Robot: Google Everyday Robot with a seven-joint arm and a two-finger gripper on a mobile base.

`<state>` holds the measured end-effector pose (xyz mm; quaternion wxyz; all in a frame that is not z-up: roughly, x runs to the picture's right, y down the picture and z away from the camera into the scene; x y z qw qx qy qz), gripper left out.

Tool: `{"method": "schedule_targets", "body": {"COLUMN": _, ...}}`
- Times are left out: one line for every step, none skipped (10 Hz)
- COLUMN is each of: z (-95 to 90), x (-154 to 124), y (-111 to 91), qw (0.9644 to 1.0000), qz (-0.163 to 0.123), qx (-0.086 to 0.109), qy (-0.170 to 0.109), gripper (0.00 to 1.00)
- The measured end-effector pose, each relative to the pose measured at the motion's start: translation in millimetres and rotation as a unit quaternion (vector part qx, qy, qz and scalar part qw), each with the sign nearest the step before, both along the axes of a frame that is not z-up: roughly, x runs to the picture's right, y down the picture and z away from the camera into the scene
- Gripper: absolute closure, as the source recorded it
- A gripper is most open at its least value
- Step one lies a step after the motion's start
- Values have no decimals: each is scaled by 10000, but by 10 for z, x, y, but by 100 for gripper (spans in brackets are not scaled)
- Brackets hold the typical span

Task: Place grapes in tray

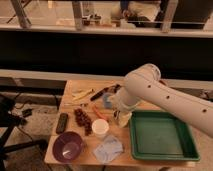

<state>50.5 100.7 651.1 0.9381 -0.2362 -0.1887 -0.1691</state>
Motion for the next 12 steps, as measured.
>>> {"method": "schedule_targets", "body": {"z": -1, "x": 11, "y": 0, "qw": 10000, "qz": 7, "qx": 2, "qy": 8, "gripper": 20}}
{"method": "schedule_targets", "body": {"z": -1, "x": 16, "y": 1, "qw": 10000, "qz": 11, "qx": 1, "qy": 11, "gripper": 20}}
{"method": "schedule_targets", "body": {"z": -1, "x": 13, "y": 0, "qw": 10000, "qz": 9, "qx": 1, "qy": 9, "gripper": 20}}
{"method": "schedule_targets", "body": {"z": -2, "x": 1, "y": -3, "qw": 10000, "qz": 6, "qx": 7, "qy": -2, "gripper": 20}}
{"method": "schedule_targets", "body": {"z": -7, "x": -1, "y": 3, "qw": 10000, "qz": -17, "qx": 50, "qy": -5, "gripper": 20}}
{"method": "schedule_targets", "body": {"z": -16, "x": -44, "y": 10, "qw": 9998, "qz": -108, "qx": 131, "qy": -55, "gripper": 20}}
{"method": "schedule_targets", "body": {"z": -22, "x": -142, "y": 12, "qw": 9995, "qz": -200, "qx": 194, "qy": -136, "gripper": 20}}
{"method": "schedule_targets", "body": {"z": -28, "x": -340, "y": 9, "qw": 9986, "qz": -347, "qx": 282, "qy": -274, "gripper": 20}}
{"method": "schedule_targets", "body": {"z": -32, "x": -569, "y": 8, "qw": 9976, "qz": -444, "qx": 329, "qy": -417, "gripper": 20}}
{"method": "schedule_targets", "body": {"z": -38, "x": -772, "y": 1, "qw": 9965, "qz": -522, "qx": 370, "qy": -536, "gripper": 20}}
{"method": "schedule_targets", "body": {"z": -44, "x": -1020, "y": -6, "qw": 9947, "qz": -628, "qx": 419, "qy": -693, "gripper": 20}}
{"method": "schedule_targets", "body": {"z": -52, "x": -1282, "y": -15, "qw": 9923, "qz": -740, "qx": 473, "qy": -873, "gripper": 20}}
